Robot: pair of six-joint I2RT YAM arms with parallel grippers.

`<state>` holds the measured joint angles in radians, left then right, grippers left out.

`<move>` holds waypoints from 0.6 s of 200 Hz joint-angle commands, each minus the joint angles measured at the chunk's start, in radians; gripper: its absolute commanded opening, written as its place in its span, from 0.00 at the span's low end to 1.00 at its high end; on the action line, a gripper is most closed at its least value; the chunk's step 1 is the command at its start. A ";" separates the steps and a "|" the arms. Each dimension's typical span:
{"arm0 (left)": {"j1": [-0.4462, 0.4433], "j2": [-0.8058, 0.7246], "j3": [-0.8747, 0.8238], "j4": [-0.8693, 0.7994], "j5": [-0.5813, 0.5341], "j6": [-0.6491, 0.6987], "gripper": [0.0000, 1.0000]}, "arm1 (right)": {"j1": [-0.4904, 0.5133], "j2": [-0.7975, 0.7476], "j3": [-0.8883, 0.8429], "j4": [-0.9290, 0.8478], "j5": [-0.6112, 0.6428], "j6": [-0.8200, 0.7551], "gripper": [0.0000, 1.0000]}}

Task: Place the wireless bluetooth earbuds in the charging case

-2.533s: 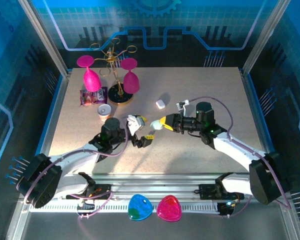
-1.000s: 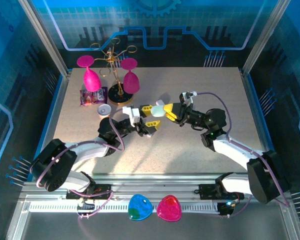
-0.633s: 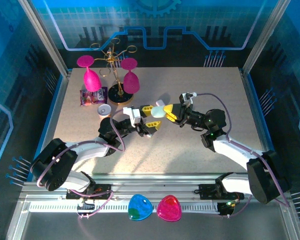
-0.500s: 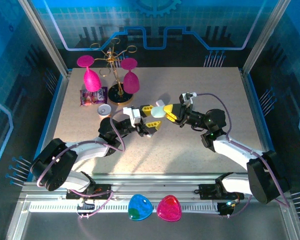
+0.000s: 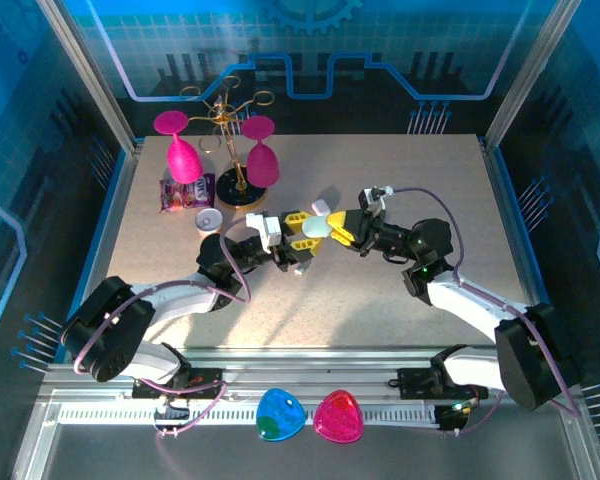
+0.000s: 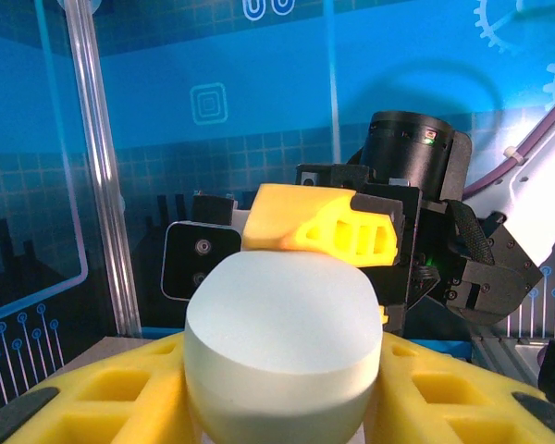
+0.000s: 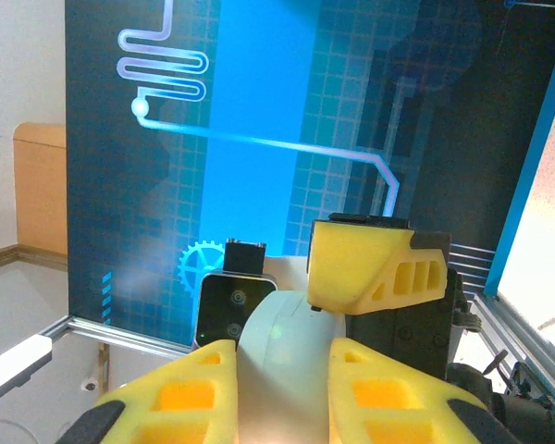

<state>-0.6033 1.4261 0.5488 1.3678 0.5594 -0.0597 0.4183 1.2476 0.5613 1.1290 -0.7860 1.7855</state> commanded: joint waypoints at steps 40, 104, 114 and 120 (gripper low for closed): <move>-0.007 0.019 0.030 0.034 0.054 0.024 0.53 | 0.001 0.003 -0.001 0.051 0.015 0.018 0.16; -0.007 0.007 0.030 0.035 0.051 0.018 0.40 | 0.001 0.012 -0.014 0.054 0.020 0.019 0.17; -0.008 0.004 0.030 0.034 0.051 0.014 0.40 | 0.001 0.011 -0.014 0.046 0.018 0.013 0.18; -0.008 0.005 0.030 0.034 0.051 0.009 0.41 | 0.002 0.010 -0.014 0.042 0.019 0.011 0.18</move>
<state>-0.6033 1.4410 0.5495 1.3678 0.5747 -0.0502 0.4183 1.2499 0.5549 1.1481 -0.7860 1.8069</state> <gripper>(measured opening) 0.402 0.203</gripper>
